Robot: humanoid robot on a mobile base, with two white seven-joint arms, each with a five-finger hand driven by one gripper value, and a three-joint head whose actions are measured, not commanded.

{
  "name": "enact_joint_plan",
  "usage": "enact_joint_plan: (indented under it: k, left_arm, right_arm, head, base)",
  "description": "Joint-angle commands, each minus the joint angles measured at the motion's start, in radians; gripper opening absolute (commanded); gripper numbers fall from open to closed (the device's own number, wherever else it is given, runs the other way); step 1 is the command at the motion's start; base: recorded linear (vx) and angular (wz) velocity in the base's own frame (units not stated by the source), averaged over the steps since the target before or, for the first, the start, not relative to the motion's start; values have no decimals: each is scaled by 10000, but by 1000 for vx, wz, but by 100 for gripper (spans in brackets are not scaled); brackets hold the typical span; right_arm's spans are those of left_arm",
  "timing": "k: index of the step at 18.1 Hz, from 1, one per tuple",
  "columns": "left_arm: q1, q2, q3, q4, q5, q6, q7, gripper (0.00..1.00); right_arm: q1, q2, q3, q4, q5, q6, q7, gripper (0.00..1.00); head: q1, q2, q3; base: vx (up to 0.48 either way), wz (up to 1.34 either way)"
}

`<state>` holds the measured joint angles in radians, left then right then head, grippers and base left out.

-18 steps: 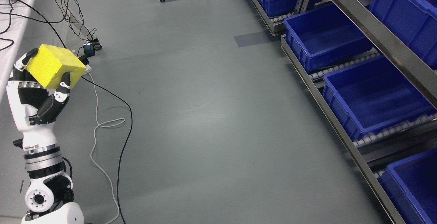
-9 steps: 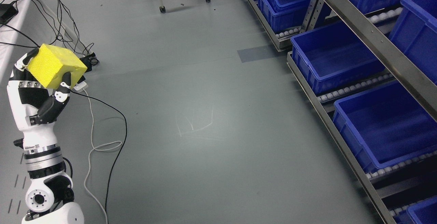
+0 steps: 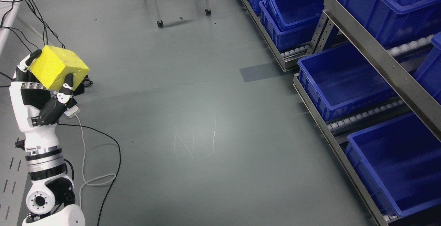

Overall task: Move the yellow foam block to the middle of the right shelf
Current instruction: 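Carry the cube in the left hand toward the blue bin rack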

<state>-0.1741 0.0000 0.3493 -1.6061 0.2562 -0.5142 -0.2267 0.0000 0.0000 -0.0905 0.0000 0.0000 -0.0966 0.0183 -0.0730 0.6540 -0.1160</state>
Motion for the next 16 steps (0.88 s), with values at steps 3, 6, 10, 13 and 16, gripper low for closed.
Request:
enact_joint_plan:
  k: [3, 6, 10, 13, 16]
  left_arm:
    - [7, 175, -118, 0, 0, 18, 12, 1]
    - [-8, 175, -195, 0, 0, 18, 12, 1]
    - [-8, 175, -195, 0, 0, 18, -3, 1]
    - [-8, 175, -195, 0, 0, 18, -4, 1]
    - [-8, 175, -195, 0, 0, 18, -4, 1]
  right_arm:
    - [-16, -175, 0, -175, -15, -16, 1, 100]
    - [-31, -175, 0, -175, -15, -16, 1, 100]
    - [-31, -175, 0, -175, -15, -1, 1, 100]
    - [-31, -175, 0, -175, -15, -1, 1, 100]
    - [-31, -175, 0, -175, -15, -16, 1, 100]
  head:
    - [0, 0, 0]
    - [0, 0, 0]
    - [0, 0, 0]
    - [0, 0, 0]
    - [0, 0, 0]
  base:
    - [316, -32]
    - [278, -73]
    - [199, -317]
    - [162, -687]
    - [140, -796]
